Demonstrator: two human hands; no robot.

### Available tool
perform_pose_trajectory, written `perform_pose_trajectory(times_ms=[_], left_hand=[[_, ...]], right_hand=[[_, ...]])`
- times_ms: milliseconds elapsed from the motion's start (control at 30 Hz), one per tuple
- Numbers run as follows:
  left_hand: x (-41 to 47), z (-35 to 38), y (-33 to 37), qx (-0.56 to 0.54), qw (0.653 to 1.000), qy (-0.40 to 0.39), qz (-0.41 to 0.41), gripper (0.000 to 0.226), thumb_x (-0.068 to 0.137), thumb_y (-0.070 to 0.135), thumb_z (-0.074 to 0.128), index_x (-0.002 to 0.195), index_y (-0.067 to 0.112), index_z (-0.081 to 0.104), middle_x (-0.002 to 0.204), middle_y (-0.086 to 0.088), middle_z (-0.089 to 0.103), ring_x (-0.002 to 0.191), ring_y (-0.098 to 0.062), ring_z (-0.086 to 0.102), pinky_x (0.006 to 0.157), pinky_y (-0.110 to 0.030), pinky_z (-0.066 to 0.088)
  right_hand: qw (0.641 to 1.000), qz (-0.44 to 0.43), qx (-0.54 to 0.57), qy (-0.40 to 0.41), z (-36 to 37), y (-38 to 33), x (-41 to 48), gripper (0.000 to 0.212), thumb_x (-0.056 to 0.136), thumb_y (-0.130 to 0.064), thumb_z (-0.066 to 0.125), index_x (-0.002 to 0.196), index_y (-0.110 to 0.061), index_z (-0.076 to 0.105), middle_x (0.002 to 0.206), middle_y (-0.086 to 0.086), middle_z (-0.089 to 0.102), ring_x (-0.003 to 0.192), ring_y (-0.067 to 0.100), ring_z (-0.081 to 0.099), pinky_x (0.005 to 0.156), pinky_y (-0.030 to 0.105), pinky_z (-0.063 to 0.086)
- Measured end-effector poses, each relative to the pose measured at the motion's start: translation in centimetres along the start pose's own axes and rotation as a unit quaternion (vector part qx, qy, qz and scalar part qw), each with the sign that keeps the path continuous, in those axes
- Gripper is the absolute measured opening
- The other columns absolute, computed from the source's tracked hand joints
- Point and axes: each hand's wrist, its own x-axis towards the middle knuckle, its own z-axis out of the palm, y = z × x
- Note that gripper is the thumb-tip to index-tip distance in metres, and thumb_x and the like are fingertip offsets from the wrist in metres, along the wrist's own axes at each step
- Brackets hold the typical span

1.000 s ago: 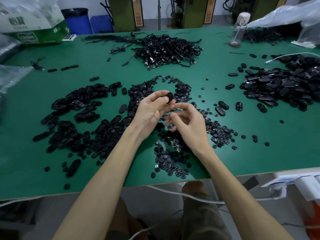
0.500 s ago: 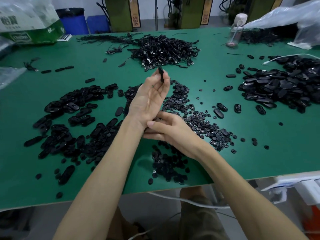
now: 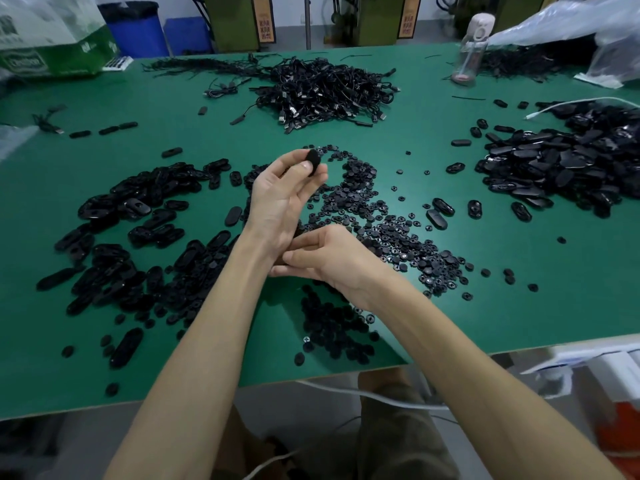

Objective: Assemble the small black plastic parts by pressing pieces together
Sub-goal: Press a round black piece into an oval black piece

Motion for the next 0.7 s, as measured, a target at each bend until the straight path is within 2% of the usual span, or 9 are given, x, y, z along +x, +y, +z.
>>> perform_pose_trajectory(times_ms=[100,200,267,333,400,467,567,633,700], left_hand=[[-0.2,-0.8,0.6,-0.016,1.000,0.013,0.003,0.014,0.098,-0.009,0.059,0.107,0.000,0.064,0.094,-0.010,0.075,0.090,-0.021,0.074,0.087,-0.027,0.059],[-0.3,-1.2,1.0,-0.019,1.000,0.023,0.000,0.014,0.097,-0.008,0.060,0.107,0.001,0.064,0.095,-0.010,0.075,0.091,-0.021,0.074,0.087,-0.027,0.059],[-0.5,-1.2,0.8,0.033,0.999,0.029,0.005,0.013,0.097,-0.007,0.062,0.106,0.000,0.065,0.098,-0.012,0.074,0.091,-0.023,0.075,0.089,-0.030,0.059],[-0.6,-1.0,0.3,0.147,0.988,0.030,0.020,0.011,0.095,-0.006,0.065,0.105,-0.001,0.068,0.098,-0.012,0.076,0.091,-0.027,0.076,0.088,-0.033,0.060],[-0.8,-1.0,-0.3,0.248,0.968,0.021,0.028,0.013,0.094,-0.006,0.066,0.106,-0.002,0.069,0.094,-0.012,0.078,0.087,-0.028,0.077,0.084,-0.032,0.061],[-0.8,-1.0,-0.7,0.300,0.953,0.019,0.028,0.014,0.093,-0.009,0.065,0.103,-0.002,0.070,0.090,-0.013,0.079,0.082,-0.026,0.078,0.079,-0.030,0.061],[-0.9,-1.2,-0.8,0.336,0.941,0.019,0.019,0.013,0.091,-0.008,0.067,0.101,-0.001,0.071,0.090,-0.012,0.078,0.078,-0.023,0.078,0.076,-0.027,0.061],[-1.0,-1.1,-0.9,0.354,0.935,0.018,0.013,0.014,0.089,-0.008,0.068,0.099,0.001,0.073,0.090,-0.013,0.078,0.075,-0.022,0.077,0.075,-0.027,0.061],[-1.1,-1.0,-1.0,0.365,0.931,0.012,0.008,0.015,0.088,-0.008,0.069,0.100,0.000,0.073,0.090,-0.014,0.078,0.075,-0.023,0.077,0.077,-0.030,0.063]], right_hand=[[0.999,0.025,0.041,0.002,-1.2,-0.9,-0.3,0.029,0.095,0.010,0.061,0.124,0.014,0.060,0.108,0.022,0.076,0.104,0.027,0.076,0.092,0.024,0.059],[0.997,-0.016,0.041,0.064,-3.0,-2.4,-0.3,0.035,0.094,0.007,0.063,0.129,0.007,0.060,0.112,0.015,0.077,0.107,0.023,0.075,0.093,0.026,0.059],[0.986,-0.073,-0.056,0.136,-4.0,-2.9,0.0,0.044,0.097,0.004,0.062,0.140,0.001,0.055,0.126,0.010,0.073,0.117,0.019,0.070,0.104,0.033,0.055],[0.950,-0.112,-0.218,0.193,-4.3,-2.8,0.3,0.055,0.099,0.000,0.059,0.152,-0.010,0.048,0.147,0.003,0.060,0.134,0.013,0.057,0.116,0.035,0.044],[0.921,-0.150,-0.282,0.223,-4.2,-2.3,0.5,0.056,0.098,-0.001,0.057,0.152,-0.014,0.050,0.151,-0.001,0.055,0.138,0.011,0.052,0.120,0.035,0.040],[0.912,-0.190,-0.257,0.256,-4.0,-1.4,0.6,0.046,0.100,-0.004,0.056,0.145,-0.012,0.058,0.142,0.000,0.064,0.129,0.008,0.059,0.114,0.033,0.046],[0.902,-0.218,-0.232,0.291,-3.8,-0.4,0.8,0.027,0.100,-0.011,0.061,0.126,-0.010,0.071,0.113,-0.001,0.076,0.105,0.007,0.071,0.098,0.037,0.057],[0.899,-0.223,-0.228,0.301,-4.0,-0.1,1.1,0.018,0.098,-0.011,0.066,0.114,-0.011,0.075,0.098,-0.004,0.078,0.093,0.005,0.072,0.089,0.039,0.061],[0.894,-0.223,-0.231,0.313,-4.3,0.0,1.3,0.012,0.096,-0.012,0.071,0.107,-0.013,0.076,0.092,-0.007,0.077,0.086,0.004,0.072,0.083,0.035,0.061]])
